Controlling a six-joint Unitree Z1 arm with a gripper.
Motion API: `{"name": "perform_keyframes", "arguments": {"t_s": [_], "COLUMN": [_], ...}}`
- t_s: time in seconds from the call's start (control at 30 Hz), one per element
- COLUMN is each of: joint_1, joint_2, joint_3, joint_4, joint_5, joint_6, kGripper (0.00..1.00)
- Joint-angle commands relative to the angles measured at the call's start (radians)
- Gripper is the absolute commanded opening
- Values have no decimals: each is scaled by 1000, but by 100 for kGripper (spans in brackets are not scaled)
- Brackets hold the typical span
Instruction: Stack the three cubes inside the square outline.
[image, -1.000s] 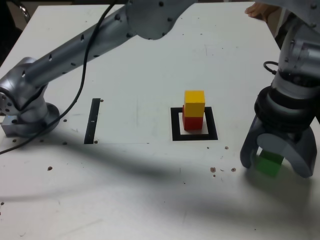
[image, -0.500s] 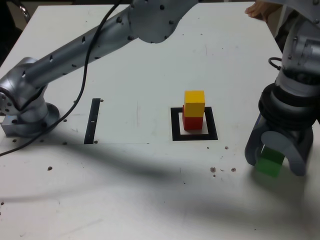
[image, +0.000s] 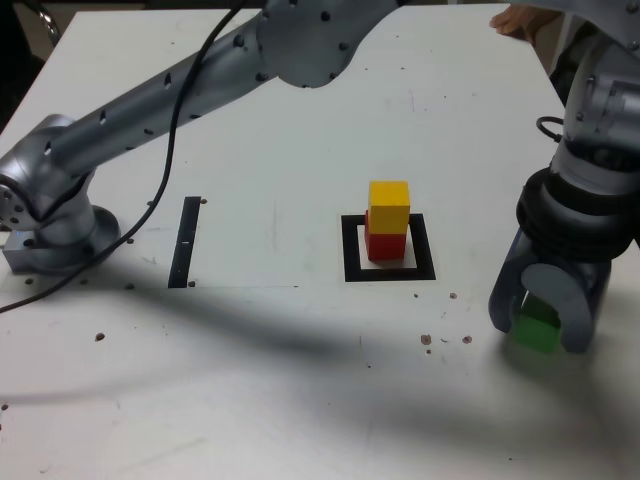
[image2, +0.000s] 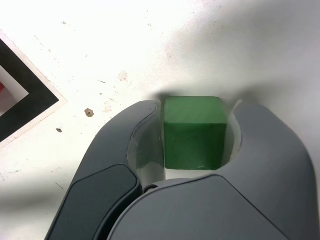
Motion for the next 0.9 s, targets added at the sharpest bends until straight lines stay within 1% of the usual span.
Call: {"name": "perform_keyframes", "arguments": {"t_s": [0.0, 0.27, 0.43, 0.67, 0.87], "joint_1": [-2, -2, -5, -6, -1], "joint_2": [6, 3, -26, -151, -296], "joint_3": [-4, -7, -13, 52, 169], "joint_4": [9, 14, 32, 58, 58], "joint_5": [-4, -8, 4, 58, 108], "joint_6": [1, 1, 1, -18, -90], "kGripper": [28, 28, 28, 28, 28]}}
